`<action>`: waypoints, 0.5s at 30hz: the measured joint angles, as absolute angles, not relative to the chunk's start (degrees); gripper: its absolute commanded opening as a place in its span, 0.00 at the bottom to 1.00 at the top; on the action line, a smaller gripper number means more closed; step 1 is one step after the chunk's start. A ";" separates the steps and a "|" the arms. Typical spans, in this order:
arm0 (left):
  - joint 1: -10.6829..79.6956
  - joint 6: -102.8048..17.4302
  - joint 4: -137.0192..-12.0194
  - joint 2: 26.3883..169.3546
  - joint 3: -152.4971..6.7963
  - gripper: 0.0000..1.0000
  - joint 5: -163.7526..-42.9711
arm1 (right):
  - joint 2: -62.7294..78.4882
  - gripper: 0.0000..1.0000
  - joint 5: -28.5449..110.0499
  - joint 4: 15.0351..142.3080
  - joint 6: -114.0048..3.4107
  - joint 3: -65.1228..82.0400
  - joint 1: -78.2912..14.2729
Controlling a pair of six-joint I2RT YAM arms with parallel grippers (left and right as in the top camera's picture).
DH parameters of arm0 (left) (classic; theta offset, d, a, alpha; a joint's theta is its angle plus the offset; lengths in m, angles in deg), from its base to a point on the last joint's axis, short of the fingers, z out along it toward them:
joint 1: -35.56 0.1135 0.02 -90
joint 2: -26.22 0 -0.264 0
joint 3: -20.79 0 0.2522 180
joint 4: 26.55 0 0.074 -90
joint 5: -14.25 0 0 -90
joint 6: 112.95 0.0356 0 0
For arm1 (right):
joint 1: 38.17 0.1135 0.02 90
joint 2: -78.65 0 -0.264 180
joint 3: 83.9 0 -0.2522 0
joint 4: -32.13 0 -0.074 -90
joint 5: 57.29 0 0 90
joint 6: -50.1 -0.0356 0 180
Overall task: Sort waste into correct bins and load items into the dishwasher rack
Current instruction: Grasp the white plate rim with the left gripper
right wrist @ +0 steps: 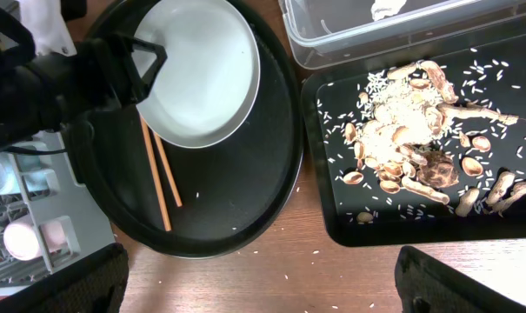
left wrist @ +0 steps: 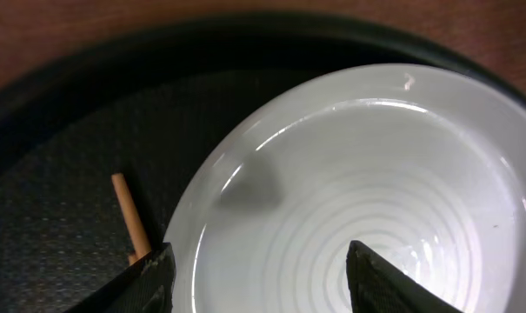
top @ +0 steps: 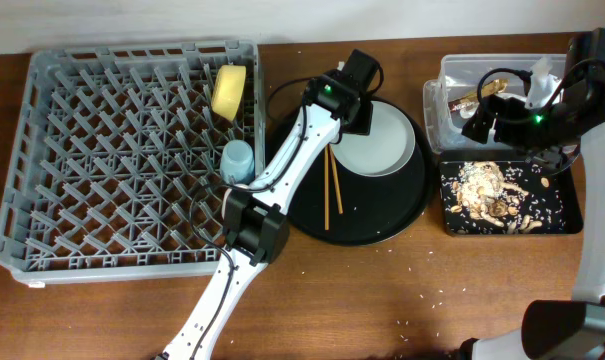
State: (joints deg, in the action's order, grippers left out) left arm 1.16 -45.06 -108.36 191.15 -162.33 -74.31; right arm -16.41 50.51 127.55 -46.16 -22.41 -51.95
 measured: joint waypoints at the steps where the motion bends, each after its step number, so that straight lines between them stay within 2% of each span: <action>1: 1.19 -44.32 -108.39 191.15 -163.03 0.68 -74.18 | -16.41 0.99 50.51 127.55 -46.12 -22.41 -51.95; 5: 1.25 -36.47 -108.36 191.15 -165.13 0.69 -73.35 | -16.41 0.99 50.51 127.55 -46.16 -22.41 -51.95; 9: 1.69 -33.80 -108.15 192.30 -165.31 0.68 -72.33 | -16.41 0.98 50.51 127.55 -46.14 -22.41 -51.95; 13: 2.63 -32.75 -107.67 195.23 -165.35 0.57 -72.08 | -16.44 0.98 50.51 127.55 -46.14 -22.41 -51.95; 15: 2.91 -32.64 -107.67 195.26 -165.37 0.55 -72.08 | -16.44 0.98 50.51 127.58 -46.16 -22.41 -51.95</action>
